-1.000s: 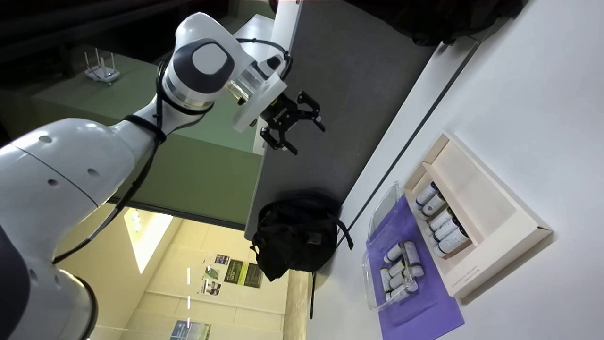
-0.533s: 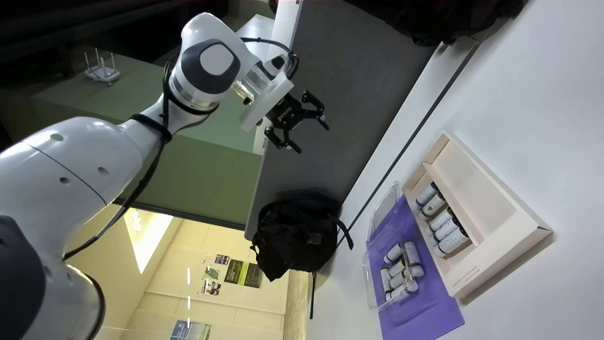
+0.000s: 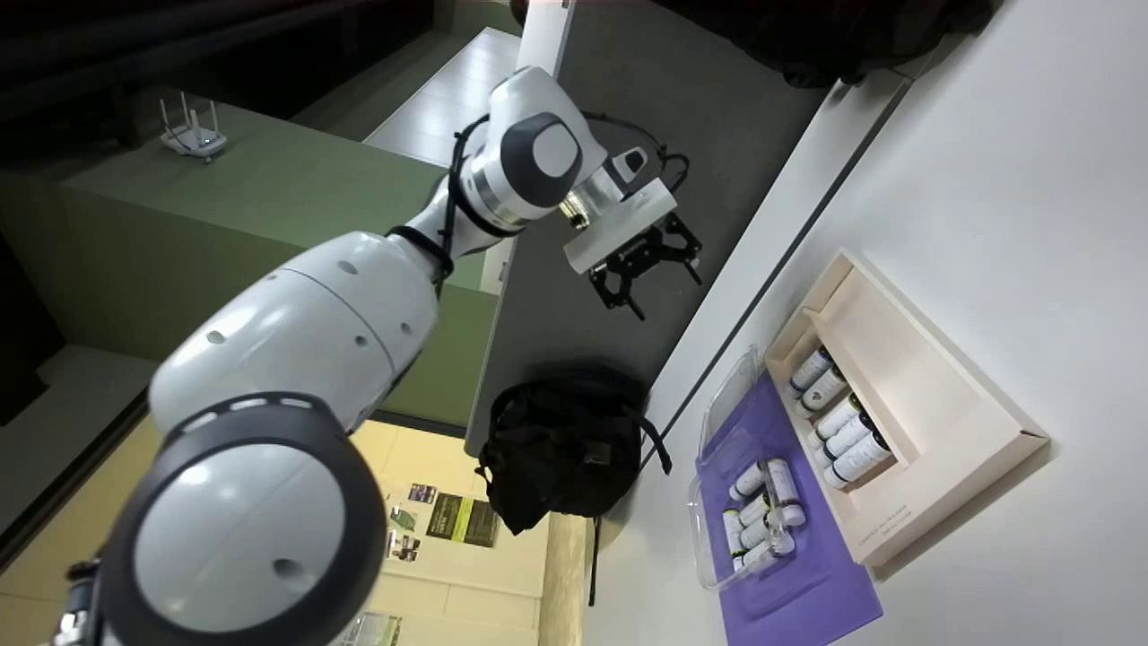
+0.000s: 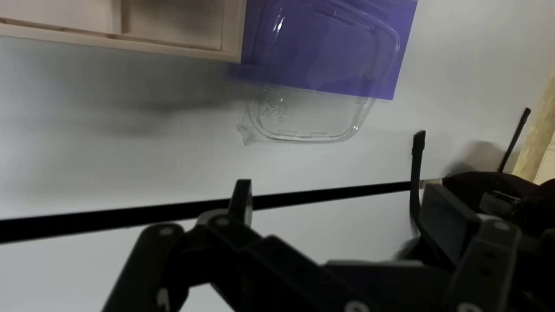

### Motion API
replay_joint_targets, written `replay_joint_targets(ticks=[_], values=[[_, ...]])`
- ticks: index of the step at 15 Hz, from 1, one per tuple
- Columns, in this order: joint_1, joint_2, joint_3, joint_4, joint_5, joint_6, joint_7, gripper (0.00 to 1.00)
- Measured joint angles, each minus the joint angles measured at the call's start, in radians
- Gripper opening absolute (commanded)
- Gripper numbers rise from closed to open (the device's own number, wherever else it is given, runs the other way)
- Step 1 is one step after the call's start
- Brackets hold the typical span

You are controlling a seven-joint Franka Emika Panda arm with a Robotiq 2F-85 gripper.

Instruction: Close the lid on the clear container

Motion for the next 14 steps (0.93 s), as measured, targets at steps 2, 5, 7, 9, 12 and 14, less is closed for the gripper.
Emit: replay_joint_targets(ticks=[2,5,7,9,12,14], values=[[0.013,0.087,0.007,0.074,0.0,-0.038,0.0,1.0],[0.028,0.18,0.025,0.155,-0.019,-0.086,0.003,1.0],[0.033,0.216,0.034,0.19,-0.044,-0.112,0.013,1.0],[0.036,0.246,0.036,0.226,-0.066,-0.138,0.017,1.0],[0.04,0.268,0.034,0.246,-0.068,-0.139,0.01,1.0],[0.043,0.277,0.034,0.253,-0.068,-0.13,0.003,1.0]])
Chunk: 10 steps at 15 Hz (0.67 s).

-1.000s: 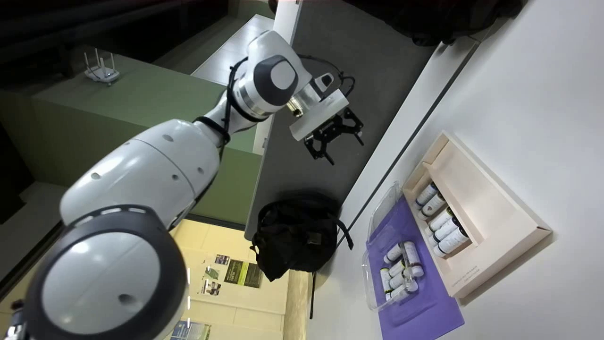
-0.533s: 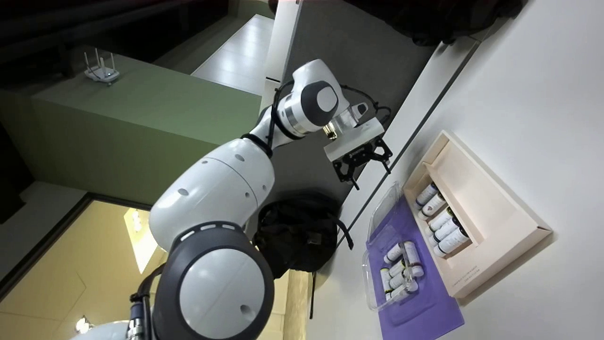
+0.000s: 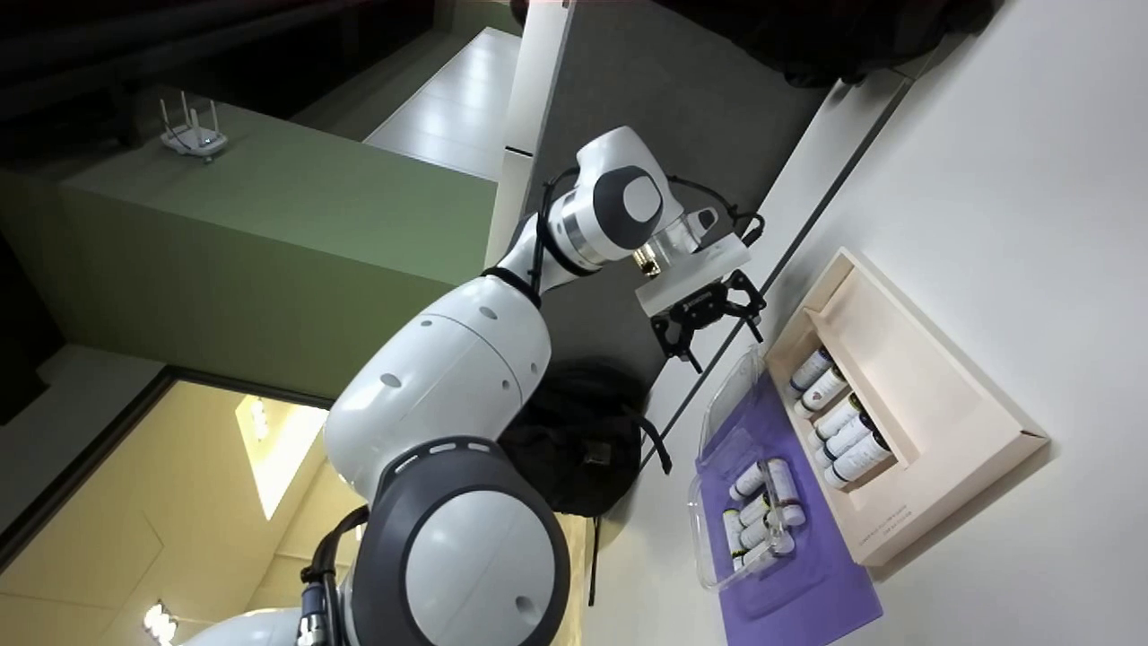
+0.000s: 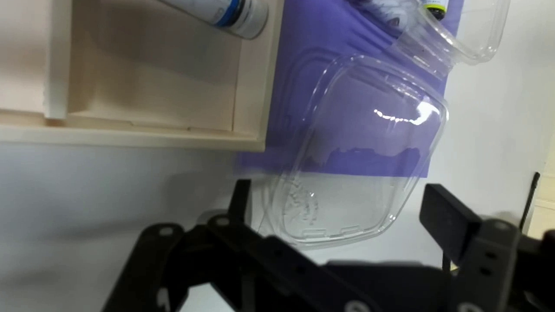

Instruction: Close the lid on the clear container

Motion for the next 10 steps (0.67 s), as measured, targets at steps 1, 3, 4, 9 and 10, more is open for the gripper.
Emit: replay_joint_targets(ticks=[1,3,4,9,10], values=[[0.002,0.003,0.0,0.001,0.0,0.009,-0.002,1.0],[0.008,0.009,0.0,0.002,0.0,0.025,-0.006,1.0],[0.011,0.013,0.0,0.003,0.0,0.036,-0.009,1.0],[0.024,0.026,0.011,0.003,-0.012,0.092,-0.011,1.0],[0.025,0.026,0.013,0.002,-0.013,0.1,-0.011,1.0]])
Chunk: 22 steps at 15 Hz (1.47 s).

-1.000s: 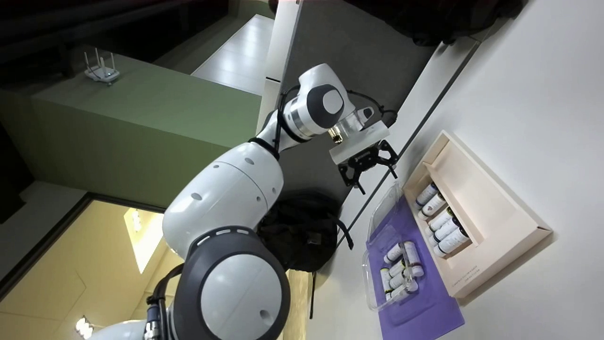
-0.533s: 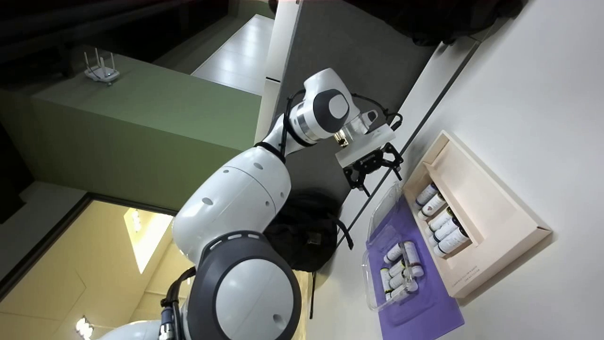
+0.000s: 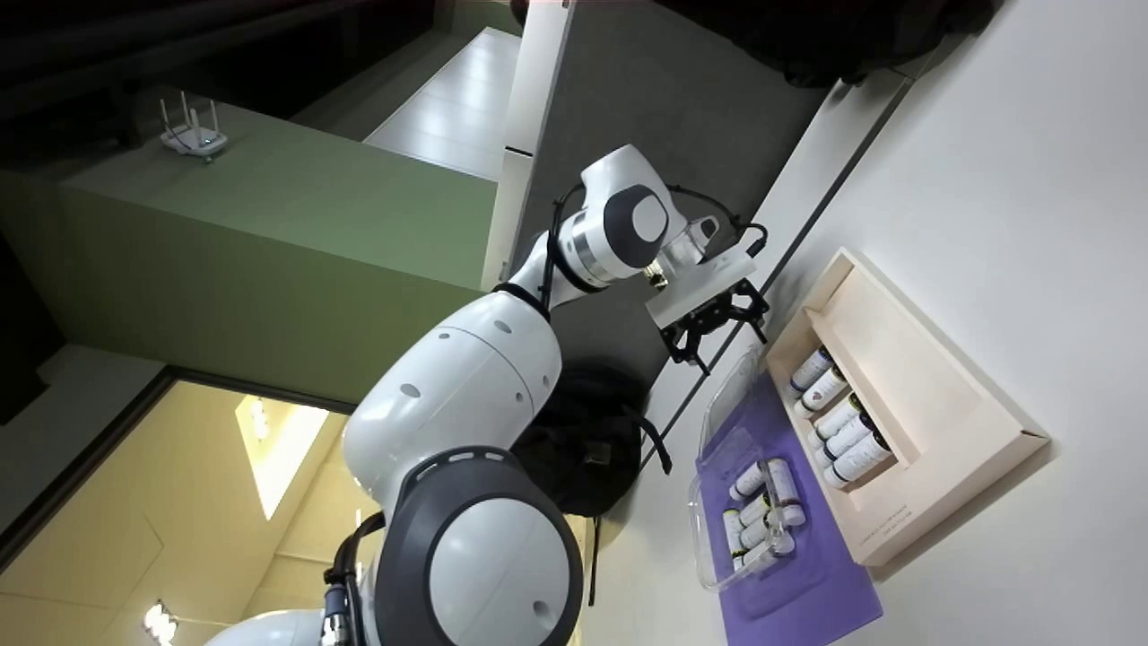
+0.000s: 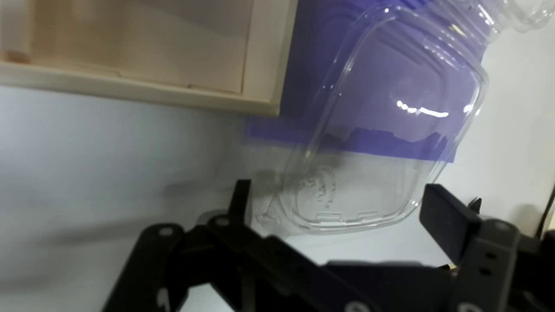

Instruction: Close the lid on the clear container

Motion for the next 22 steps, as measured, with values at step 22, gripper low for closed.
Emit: replay_joint_targets(ticks=[22], values=[[-0.033,0.002,0.054,-0.04,0.064,-0.106,0.084,1.0]])
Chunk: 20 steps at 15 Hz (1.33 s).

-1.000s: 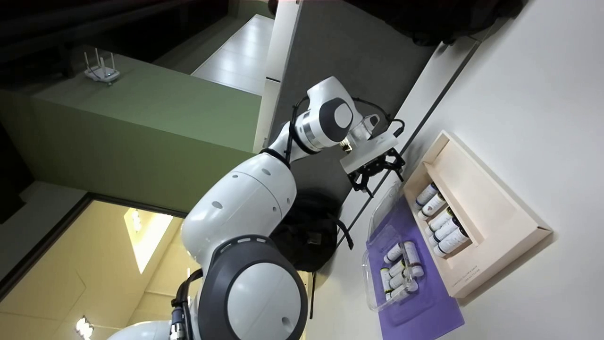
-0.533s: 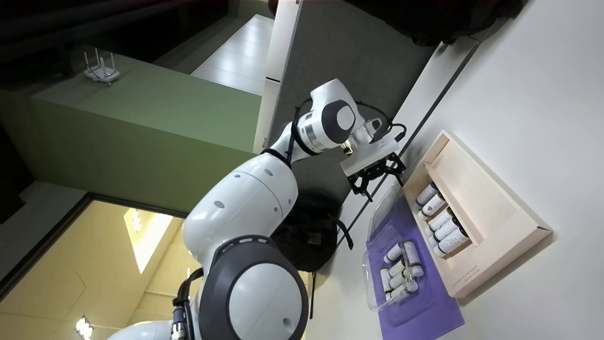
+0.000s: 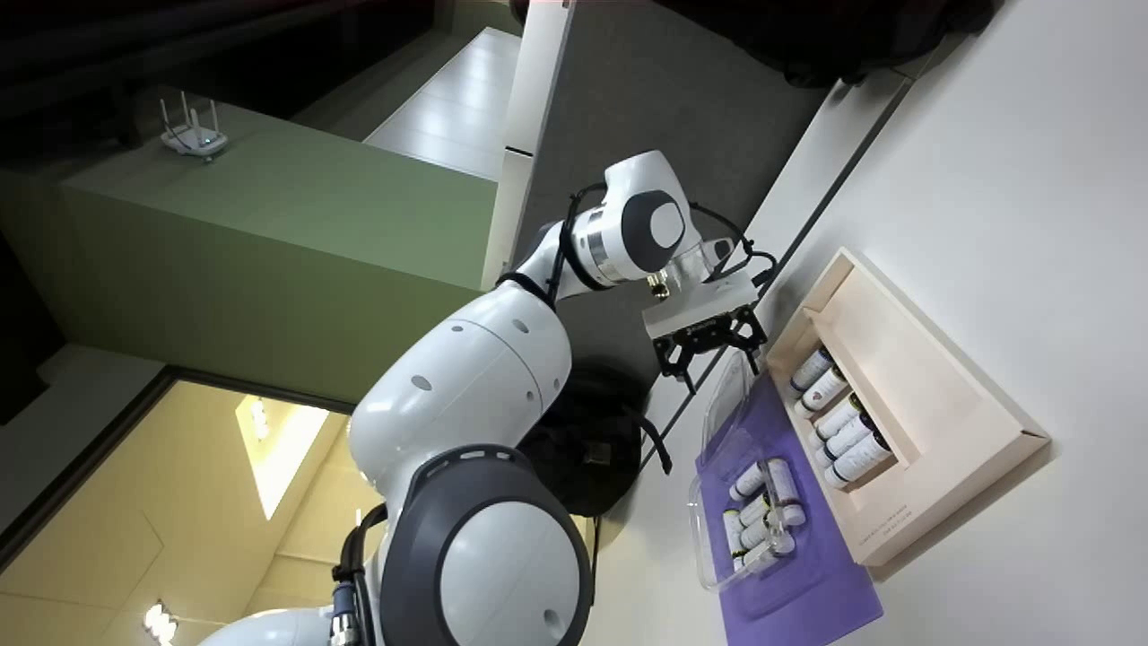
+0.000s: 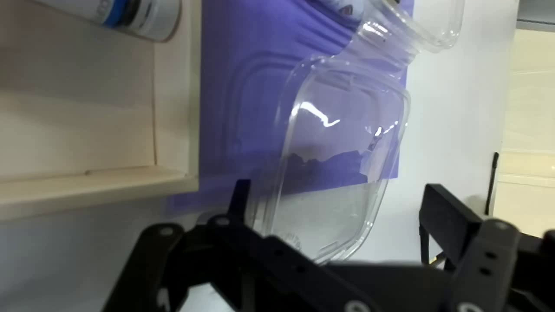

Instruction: Close the lid on the clear container

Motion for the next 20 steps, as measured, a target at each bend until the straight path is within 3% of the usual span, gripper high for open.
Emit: replay_joint_targets(ticks=[9,20], values=[[-0.065,-0.005,0.076,0.024,0.134,-0.069,0.024,1.0],[-0.08,-0.005,0.105,0.082,0.291,-0.331,0.063,1.0]])
